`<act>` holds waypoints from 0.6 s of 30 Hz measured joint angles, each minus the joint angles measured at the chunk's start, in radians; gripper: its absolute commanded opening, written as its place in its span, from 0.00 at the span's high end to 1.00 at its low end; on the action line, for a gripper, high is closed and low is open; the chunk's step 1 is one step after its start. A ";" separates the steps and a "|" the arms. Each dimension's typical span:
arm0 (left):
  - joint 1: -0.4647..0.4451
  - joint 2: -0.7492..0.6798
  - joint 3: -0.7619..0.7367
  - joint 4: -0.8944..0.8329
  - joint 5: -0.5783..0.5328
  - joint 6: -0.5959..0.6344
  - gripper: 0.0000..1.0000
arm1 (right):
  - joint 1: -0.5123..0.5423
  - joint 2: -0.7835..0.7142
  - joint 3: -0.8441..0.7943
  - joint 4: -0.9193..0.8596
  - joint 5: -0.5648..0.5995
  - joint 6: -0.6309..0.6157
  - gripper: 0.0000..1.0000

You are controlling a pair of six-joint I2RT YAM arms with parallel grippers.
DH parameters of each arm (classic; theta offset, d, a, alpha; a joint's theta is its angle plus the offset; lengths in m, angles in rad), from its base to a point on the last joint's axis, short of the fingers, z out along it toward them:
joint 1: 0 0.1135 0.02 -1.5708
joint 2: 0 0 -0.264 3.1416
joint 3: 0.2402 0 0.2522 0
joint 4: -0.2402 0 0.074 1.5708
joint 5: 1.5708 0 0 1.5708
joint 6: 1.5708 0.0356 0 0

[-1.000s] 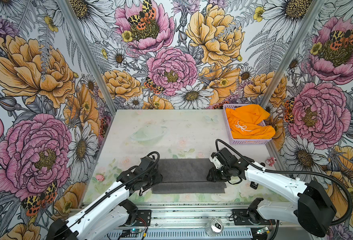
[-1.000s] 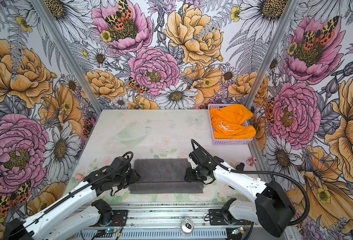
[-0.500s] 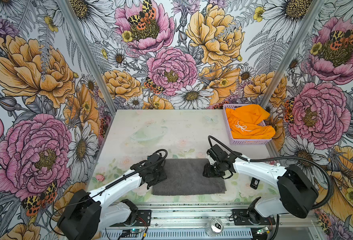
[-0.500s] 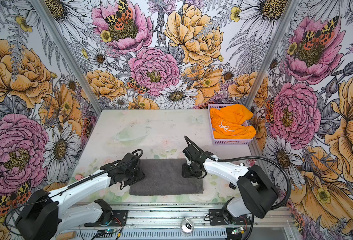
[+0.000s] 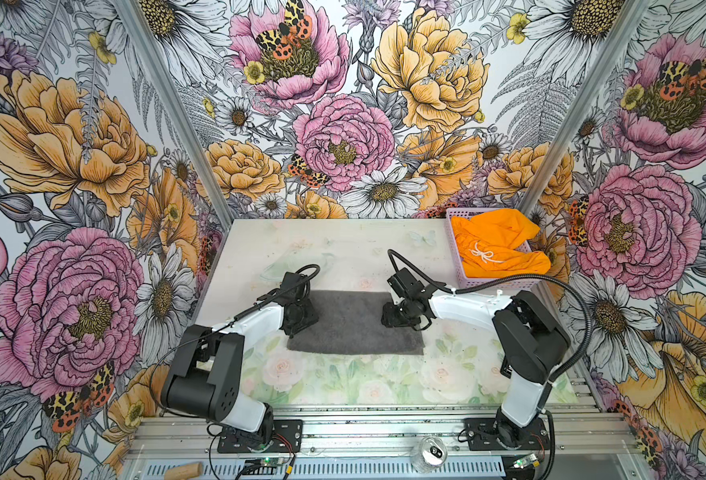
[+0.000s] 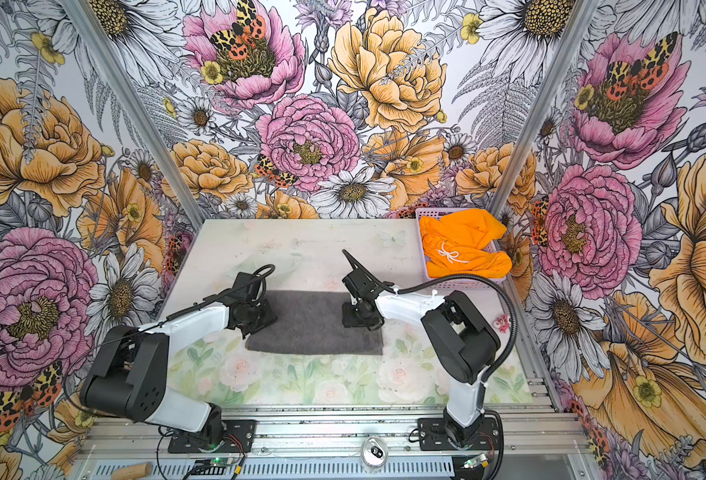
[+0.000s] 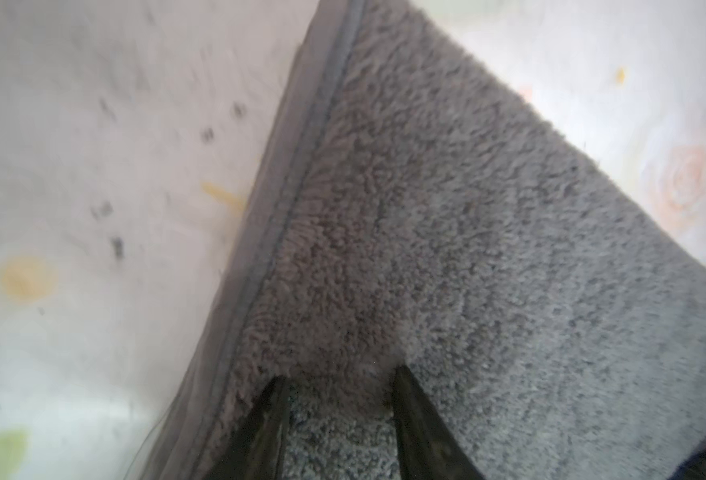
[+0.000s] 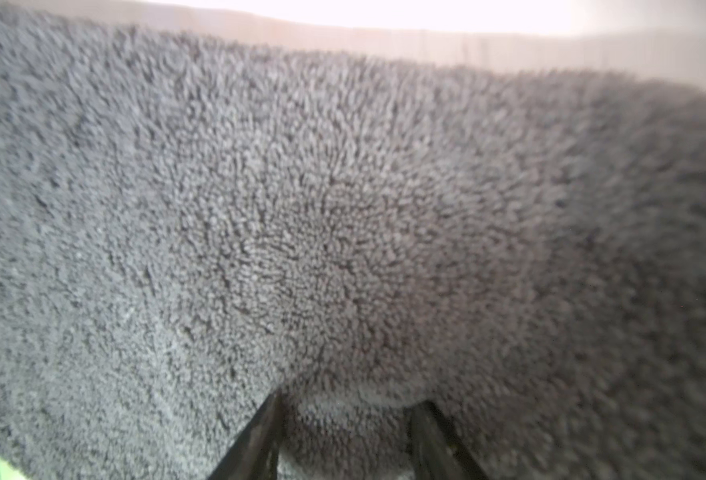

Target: Fold and stack the mixed laundry pile

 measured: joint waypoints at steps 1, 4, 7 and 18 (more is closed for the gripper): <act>0.021 0.022 0.021 0.003 -0.003 0.018 0.59 | -0.002 0.032 0.040 0.008 -0.001 -0.005 0.49; 0.082 0.087 0.086 0.011 -0.008 0.061 0.59 | -0.010 0.121 0.149 0.036 -0.009 -0.013 0.49; 0.107 0.123 0.138 0.009 -0.017 0.090 0.48 | -0.014 0.167 0.212 0.058 -0.012 -0.019 0.49; -0.181 -0.003 0.232 -0.016 -0.084 0.097 0.01 | -0.085 -0.072 0.125 0.002 -0.002 -0.054 0.22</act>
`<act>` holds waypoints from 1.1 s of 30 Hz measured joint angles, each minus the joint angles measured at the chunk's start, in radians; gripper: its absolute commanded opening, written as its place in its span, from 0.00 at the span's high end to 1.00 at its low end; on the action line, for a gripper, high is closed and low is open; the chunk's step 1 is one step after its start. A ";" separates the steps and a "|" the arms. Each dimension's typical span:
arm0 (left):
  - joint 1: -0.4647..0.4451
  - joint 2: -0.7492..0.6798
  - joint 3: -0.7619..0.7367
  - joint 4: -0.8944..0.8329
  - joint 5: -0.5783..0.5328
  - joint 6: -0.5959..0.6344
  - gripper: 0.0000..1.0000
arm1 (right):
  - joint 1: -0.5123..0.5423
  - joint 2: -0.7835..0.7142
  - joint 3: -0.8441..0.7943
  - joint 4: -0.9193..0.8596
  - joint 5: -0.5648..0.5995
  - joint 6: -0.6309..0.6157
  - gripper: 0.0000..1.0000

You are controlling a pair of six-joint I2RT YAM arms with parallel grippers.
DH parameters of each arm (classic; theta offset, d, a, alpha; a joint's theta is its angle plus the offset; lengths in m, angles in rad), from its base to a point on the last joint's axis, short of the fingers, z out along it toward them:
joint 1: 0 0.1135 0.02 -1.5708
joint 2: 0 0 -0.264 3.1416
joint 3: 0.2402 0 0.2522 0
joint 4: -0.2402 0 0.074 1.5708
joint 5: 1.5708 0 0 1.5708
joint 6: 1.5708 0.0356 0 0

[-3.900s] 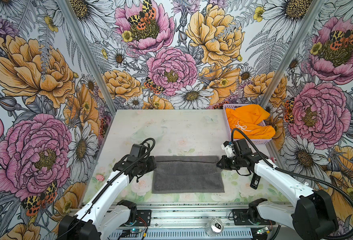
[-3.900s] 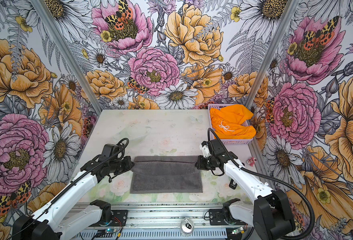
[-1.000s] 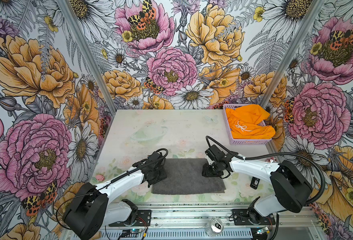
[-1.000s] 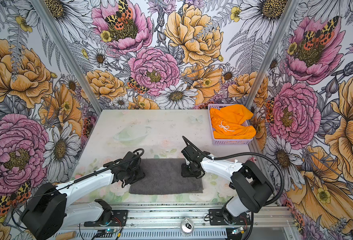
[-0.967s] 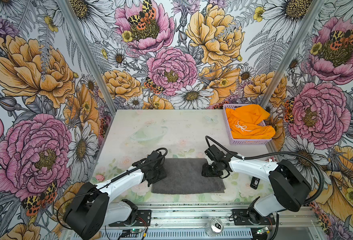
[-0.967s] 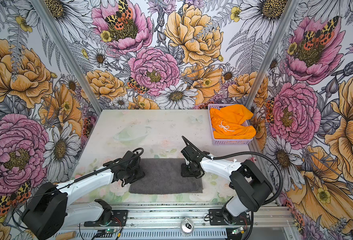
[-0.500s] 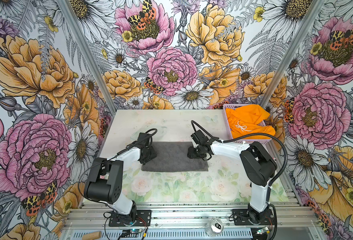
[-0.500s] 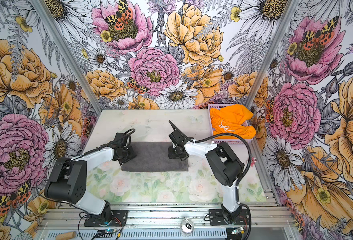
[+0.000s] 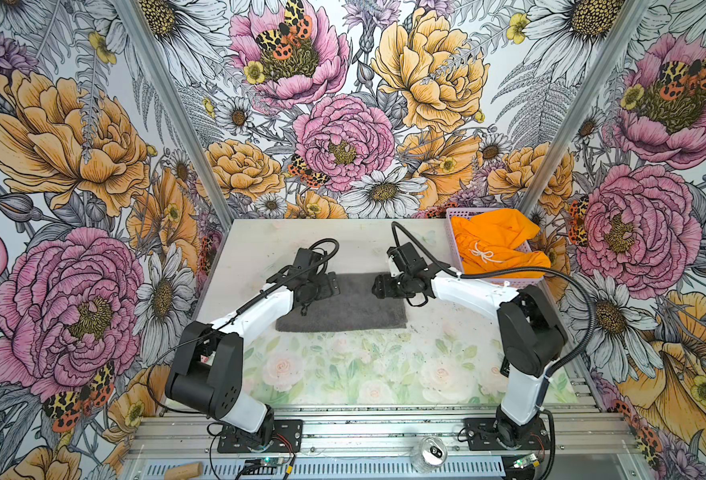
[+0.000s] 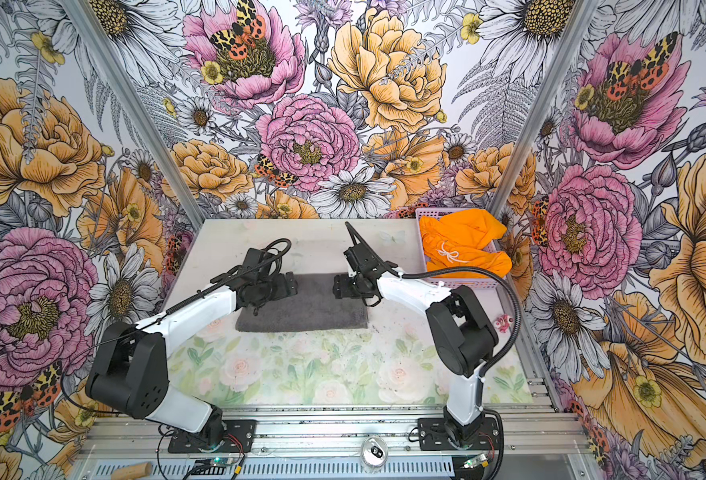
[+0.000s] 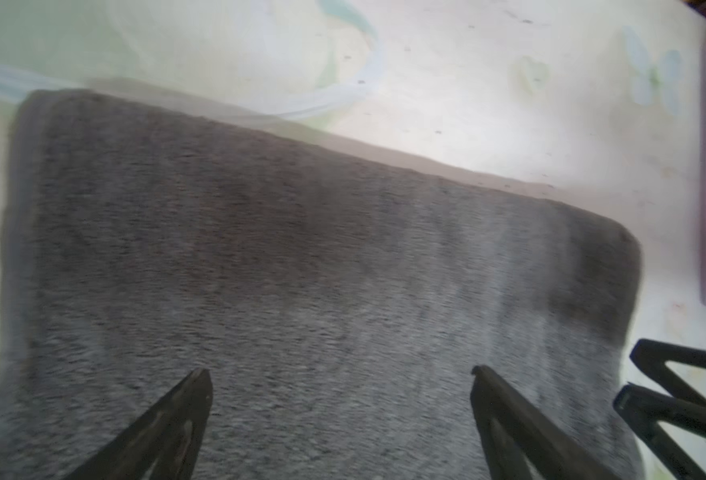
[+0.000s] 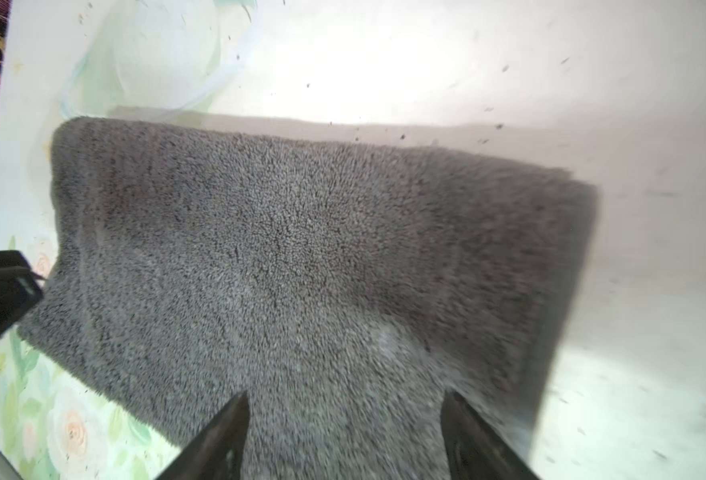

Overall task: Fold and stack the mixed laundry pile
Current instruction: 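Drag the towel away with the left gripper while the right reaches into the basket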

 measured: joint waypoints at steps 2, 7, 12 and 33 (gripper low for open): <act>-0.053 0.037 0.022 0.010 -0.001 -0.012 0.01 | -0.032 -0.071 -0.032 -0.007 0.006 -0.007 0.21; -0.163 0.214 0.062 0.023 -0.003 -0.035 0.01 | -0.098 -0.174 -0.111 -0.019 0.027 -0.011 0.18; -0.183 0.280 0.086 0.006 -0.035 -0.031 0.01 | -0.106 -0.212 -0.183 -0.047 0.039 -0.011 0.18; 0.394 0.580 0.536 -0.260 0.039 0.396 0.04 | -0.106 -0.301 -0.217 -0.076 0.027 -0.007 0.17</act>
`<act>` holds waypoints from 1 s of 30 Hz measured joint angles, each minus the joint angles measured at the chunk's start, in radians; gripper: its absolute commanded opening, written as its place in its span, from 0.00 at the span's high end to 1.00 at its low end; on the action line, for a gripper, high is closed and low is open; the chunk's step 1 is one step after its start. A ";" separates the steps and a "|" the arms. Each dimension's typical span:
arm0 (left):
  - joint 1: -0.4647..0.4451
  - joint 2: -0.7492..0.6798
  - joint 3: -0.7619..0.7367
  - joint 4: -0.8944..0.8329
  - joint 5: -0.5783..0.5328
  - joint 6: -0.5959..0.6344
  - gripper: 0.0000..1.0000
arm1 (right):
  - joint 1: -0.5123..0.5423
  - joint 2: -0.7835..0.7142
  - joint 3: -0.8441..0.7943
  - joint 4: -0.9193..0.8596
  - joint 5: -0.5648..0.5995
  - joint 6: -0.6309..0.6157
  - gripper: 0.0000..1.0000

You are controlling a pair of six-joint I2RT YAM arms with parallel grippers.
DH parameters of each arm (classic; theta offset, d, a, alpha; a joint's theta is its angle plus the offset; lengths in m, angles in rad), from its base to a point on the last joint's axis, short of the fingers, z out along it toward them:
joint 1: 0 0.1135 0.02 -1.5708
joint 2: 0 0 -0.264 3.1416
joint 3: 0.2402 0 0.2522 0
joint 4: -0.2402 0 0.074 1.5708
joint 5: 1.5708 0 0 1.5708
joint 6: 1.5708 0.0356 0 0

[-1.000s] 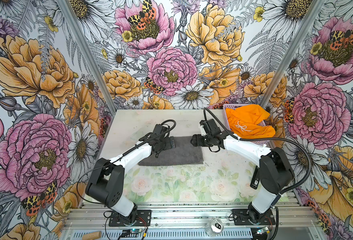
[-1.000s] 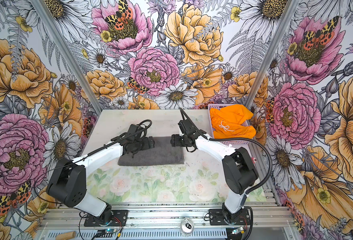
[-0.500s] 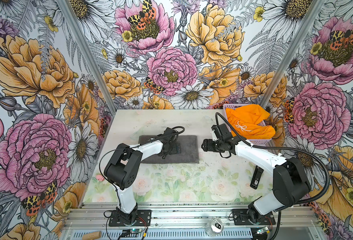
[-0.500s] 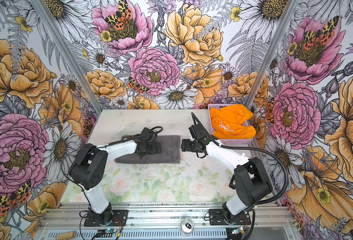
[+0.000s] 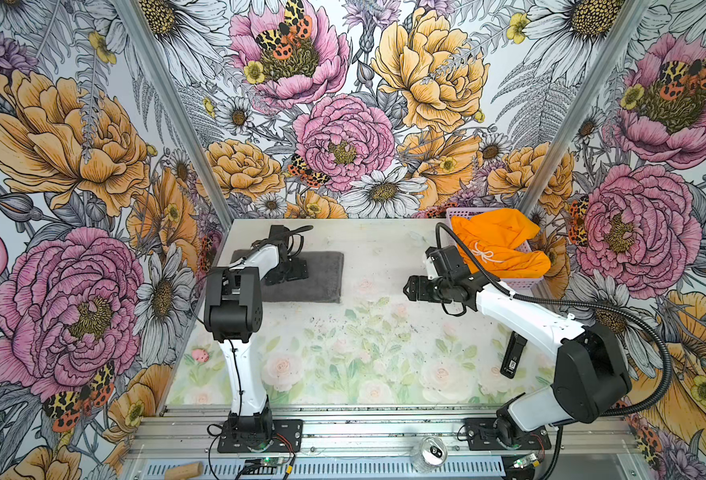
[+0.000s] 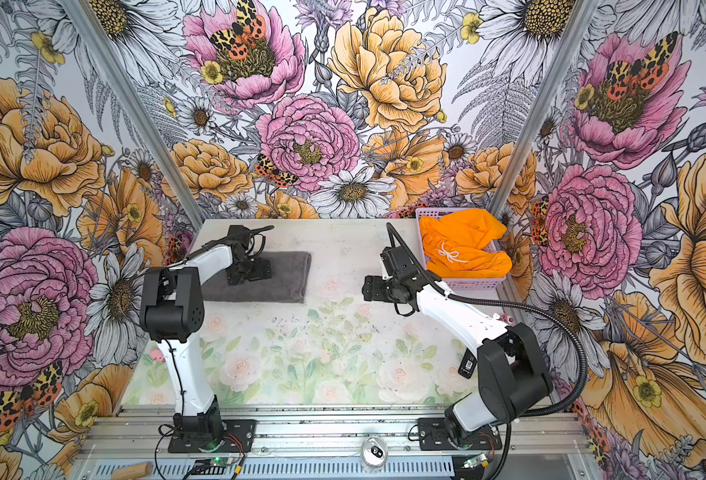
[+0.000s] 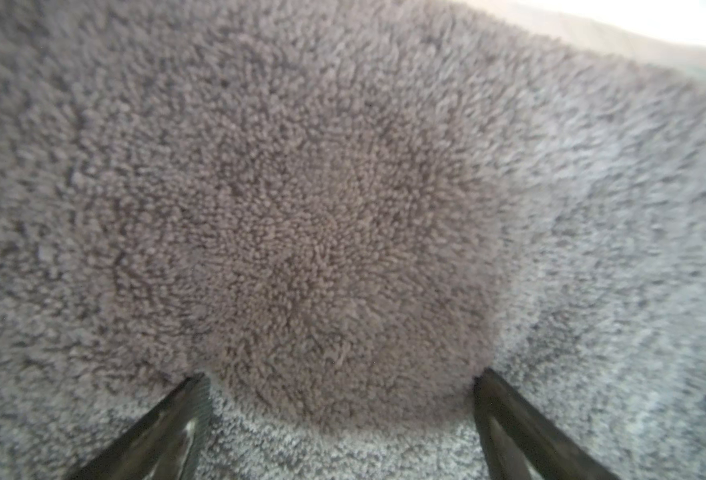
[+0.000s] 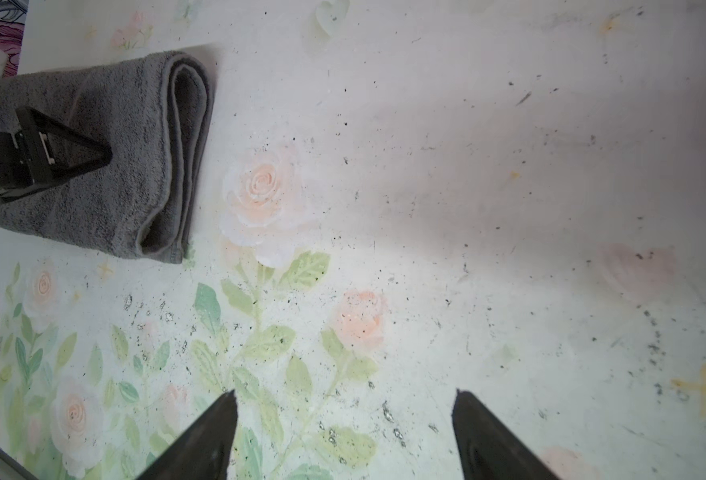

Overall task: Fold and stack the mixed laundry pile
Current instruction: 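Drag the towel away with the left gripper while the right reaches into the basket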

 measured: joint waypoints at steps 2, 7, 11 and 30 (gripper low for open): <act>0.029 0.035 0.056 -0.021 0.016 0.033 0.05 | -0.003 0.002 0.010 -0.006 0.000 -0.001 0.17; 0.090 0.080 0.126 -0.035 0.036 0.084 0.05 | -0.065 0.012 0.061 -0.032 0.010 -0.019 0.16; 0.109 0.107 0.169 -0.052 0.036 0.102 0.05 | -0.207 0.059 0.148 -0.056 0.079 -0.053 0.09; 0.138 0.152 0.241 -0.086 0.058 0.125 0.06 | -0.513 0.691 0.694 -0.168 0.332 -0.182 0.02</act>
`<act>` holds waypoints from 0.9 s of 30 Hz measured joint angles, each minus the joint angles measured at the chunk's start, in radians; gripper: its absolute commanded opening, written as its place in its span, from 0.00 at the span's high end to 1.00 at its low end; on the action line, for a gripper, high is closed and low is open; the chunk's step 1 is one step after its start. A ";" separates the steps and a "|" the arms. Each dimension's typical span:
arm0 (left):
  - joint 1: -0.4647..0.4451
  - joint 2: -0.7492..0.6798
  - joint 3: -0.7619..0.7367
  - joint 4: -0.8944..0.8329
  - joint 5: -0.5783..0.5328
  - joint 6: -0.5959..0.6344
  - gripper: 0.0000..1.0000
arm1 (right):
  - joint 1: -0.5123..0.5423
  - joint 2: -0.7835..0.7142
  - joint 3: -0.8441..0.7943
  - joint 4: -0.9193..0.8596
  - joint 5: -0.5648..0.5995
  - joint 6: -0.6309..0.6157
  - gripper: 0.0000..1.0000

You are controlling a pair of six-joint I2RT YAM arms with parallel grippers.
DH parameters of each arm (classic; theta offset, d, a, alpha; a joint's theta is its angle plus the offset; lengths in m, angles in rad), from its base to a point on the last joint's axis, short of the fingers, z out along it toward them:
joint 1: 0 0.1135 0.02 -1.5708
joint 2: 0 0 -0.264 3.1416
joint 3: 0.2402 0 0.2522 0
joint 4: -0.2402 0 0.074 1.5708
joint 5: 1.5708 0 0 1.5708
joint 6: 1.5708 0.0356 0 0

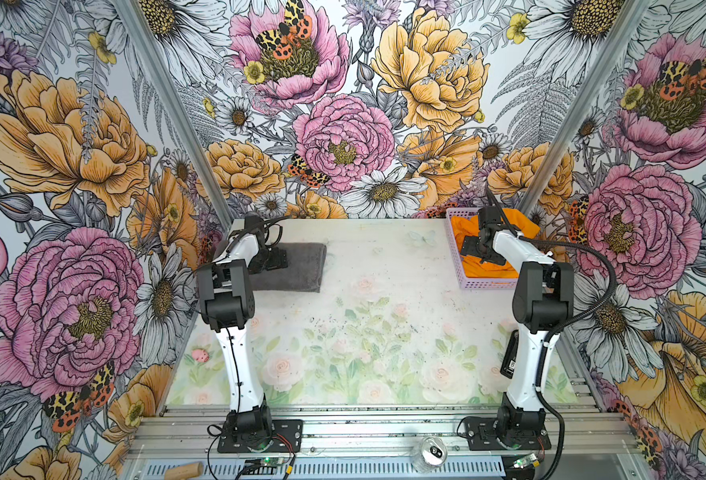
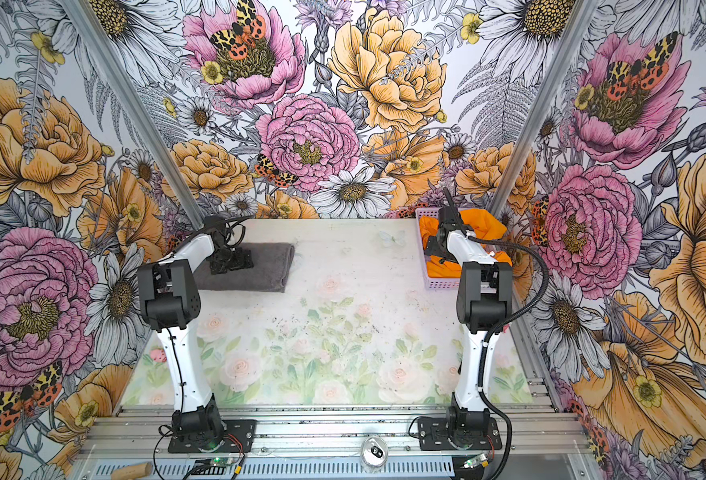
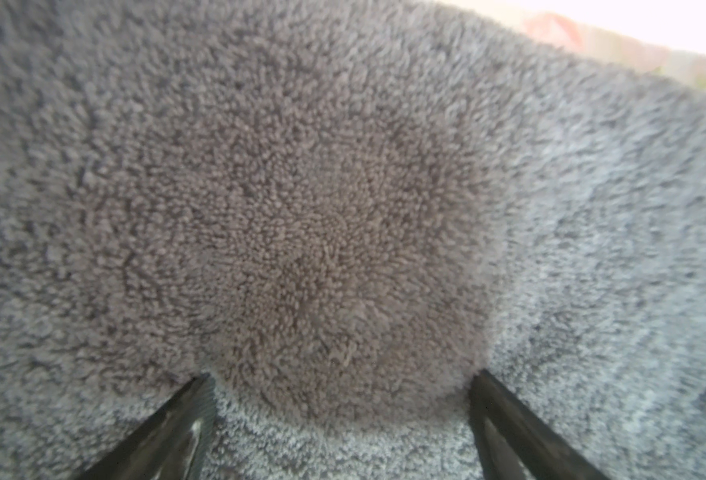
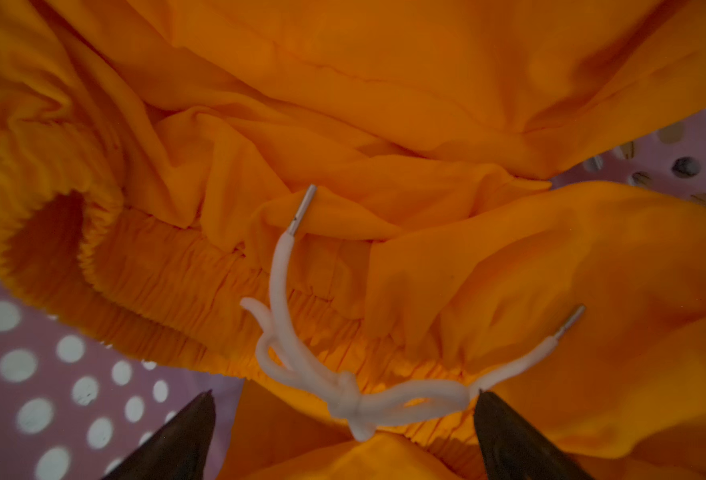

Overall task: Fold and stack the mixed laundry pile
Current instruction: 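Drag the towel away with the left gripper while the right reaches into the basket, then grasp the orange garment in the basket with the right gripper and lift it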

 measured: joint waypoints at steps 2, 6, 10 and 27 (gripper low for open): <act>0.000 -0.001 -0.004 0.003 0.000 0.000 0.06 | -0.008 0.034 0.019 -0.011 0.000 -0.006 0.03; 0.001 -0.014 -0.027 0.022 0.001 -0.001 0.07 | -0.016 0.085 0.051 -0.030 -0.002 -0.019 0.19; 0.005 -0.043 -0.083 0.069 0.004 -0.001 0.07 | -0.016 0.094 0.068 -0.039 -0.010 -0.025 0.47; 0.034 -0.122 -0.197 0.105 0.020 -0.017 0.01 | -0.019 0.008 0.072 -0.065 -0.044 -0.031 1.00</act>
